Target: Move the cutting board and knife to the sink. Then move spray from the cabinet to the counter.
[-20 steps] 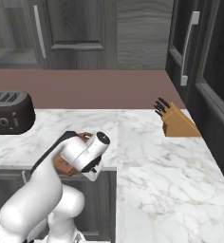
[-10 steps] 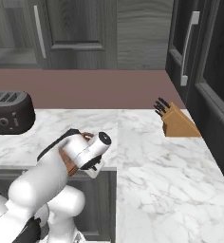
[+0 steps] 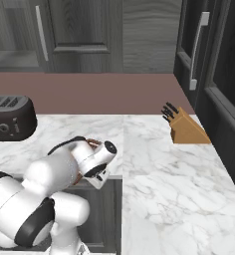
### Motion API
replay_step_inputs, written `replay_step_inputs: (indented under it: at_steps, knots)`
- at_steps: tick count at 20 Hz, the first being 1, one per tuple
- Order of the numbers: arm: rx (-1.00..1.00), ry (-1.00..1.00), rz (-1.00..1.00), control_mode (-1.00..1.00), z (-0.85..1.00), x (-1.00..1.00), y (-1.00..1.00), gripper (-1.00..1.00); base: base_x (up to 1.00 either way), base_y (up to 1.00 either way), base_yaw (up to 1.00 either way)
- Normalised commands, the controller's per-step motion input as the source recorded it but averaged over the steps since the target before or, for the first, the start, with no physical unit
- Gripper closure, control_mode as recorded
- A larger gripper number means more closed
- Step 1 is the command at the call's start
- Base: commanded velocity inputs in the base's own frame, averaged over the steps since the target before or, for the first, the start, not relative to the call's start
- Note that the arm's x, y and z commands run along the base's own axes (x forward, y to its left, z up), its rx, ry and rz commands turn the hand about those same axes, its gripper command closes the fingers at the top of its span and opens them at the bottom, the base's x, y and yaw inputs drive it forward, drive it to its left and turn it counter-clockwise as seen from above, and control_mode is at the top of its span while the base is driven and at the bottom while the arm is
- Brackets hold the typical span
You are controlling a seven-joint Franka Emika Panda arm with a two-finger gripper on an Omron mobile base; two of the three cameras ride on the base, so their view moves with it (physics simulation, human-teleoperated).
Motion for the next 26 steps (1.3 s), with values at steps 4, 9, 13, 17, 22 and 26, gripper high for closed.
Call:
replay_step_inputs:
  at_steps: [4, 9, 13, 17, 22, 26]
  knots:
    - [0.00, 0.00, 0.00, -1.00, -0.41, 0.00, 0.21, -1.00, 0.00, 0.00, 0.00]
    - [0.00, 0.00, 0.00, -1.00, -0.33, 0.00, 0.28, -1.00, 0.00, 0.00, 0.00]
    - [0.00, -0.02, 0.00, -1.00, -0.23, 0.00, 0.24, -1.00, 0.00, 0.00, 0.00]
    - [0.00, -0.09, -0.01, -1.00, -0.06, 0.00, 0.11, -1.00, 0.00, 0.00, 0.00]
    - [0.01, -0.11, -0.01, -1.00, 0.00, -0.03, 0.07, 1.00, 0.00, 0.00, 0.00]
    - [0.00, 0.00, 0.00, -1.00, 0.00, 0.00, 0.01, 1.00, 0.00, 0.00, 0.00]
